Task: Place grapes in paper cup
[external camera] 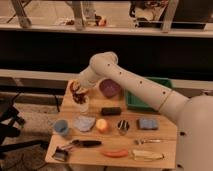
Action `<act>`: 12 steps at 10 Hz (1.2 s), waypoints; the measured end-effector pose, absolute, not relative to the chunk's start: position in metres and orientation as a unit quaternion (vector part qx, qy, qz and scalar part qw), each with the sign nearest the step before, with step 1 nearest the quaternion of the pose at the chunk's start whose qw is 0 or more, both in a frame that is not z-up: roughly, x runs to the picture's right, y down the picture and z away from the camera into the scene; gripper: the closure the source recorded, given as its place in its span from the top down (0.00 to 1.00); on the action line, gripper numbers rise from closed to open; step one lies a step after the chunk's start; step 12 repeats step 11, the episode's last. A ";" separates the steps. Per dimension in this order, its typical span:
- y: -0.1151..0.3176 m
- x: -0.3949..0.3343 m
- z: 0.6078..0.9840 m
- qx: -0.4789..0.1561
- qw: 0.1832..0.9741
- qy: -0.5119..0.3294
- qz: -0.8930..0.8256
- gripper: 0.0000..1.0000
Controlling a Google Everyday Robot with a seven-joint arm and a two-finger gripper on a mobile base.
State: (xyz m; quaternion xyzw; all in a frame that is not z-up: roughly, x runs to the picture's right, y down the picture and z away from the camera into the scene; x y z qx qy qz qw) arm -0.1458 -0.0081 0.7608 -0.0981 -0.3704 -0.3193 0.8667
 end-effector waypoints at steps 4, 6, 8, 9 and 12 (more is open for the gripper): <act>-0.006 -0.145 0.766 -0.098 0.867 -0.372 -0.316 0.45; -0.006 -0.142 0.766 -0.094 0.869 -0.374 -0.311 0.66; -0.007 -0.142 0.765 -0.089 0.869 -0.378 -0.306 0.80; -0.008 -0.142 0.764 -0.084 0.870 -0.379 -0.304 0.80; -0.008 -0.138 0.767 -0.086 0.873 -0.378 -0.296 0.72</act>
